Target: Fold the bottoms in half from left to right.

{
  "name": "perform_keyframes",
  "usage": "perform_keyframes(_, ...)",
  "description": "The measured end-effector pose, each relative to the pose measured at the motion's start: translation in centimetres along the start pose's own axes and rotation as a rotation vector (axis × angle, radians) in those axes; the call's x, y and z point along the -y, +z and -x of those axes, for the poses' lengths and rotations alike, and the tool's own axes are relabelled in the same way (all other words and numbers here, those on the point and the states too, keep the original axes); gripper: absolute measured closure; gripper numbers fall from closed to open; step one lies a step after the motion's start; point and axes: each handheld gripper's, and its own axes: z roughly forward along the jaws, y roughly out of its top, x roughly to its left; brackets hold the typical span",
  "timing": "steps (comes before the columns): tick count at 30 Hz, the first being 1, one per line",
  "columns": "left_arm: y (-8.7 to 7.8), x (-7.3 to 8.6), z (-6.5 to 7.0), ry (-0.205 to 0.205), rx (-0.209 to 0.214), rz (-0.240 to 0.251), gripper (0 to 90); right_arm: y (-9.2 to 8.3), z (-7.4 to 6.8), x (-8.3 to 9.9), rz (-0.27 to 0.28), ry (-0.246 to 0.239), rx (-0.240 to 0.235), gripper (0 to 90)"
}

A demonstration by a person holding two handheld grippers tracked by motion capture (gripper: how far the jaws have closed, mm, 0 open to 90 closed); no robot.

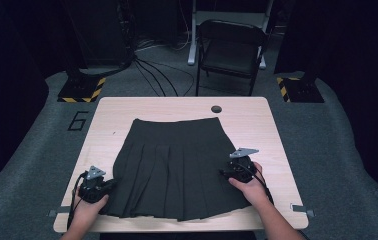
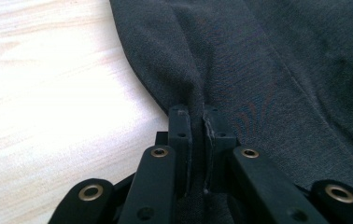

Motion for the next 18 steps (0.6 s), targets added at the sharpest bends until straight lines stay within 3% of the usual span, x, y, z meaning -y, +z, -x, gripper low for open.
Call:
perform_keyframes(4, 0.0, -0.3, -0.2, 0.004, 0.009, -0.025, 83.6, -0.1, 0.0, 0.0, 0.002, 0.016, -0.001, 45.8)
perform_keyframes(6, -0.1, -0.4, -0.4, -0.020, 0.022, -0.022, 83.7, -0.2, 0.1, 0.0, 0.003, 0.023, -0.002, 45.7)
perform_keyframes(12, -1.4, -1.5, -1.1, -0.093, 0.068, 0.060, 83.9, -0.4, 0.3, 0.1, 0.010, 0.018, 0.005, 45.4)
perform_keyframes(17, -2.3, -2.8, -0.7, -0.045, 0.067, 0.075, 83.9, -0.5, 0.3, 0.1, 0.009, 0.020, 0.014, 45.1)
perform_keyframes(18, -2.9, -3.8, -0.5, -0.030, 0.073, 0.088, 83.9, -0.5, 0.3, 0.1, 0.010, 0.020, 0.014, 45.1)
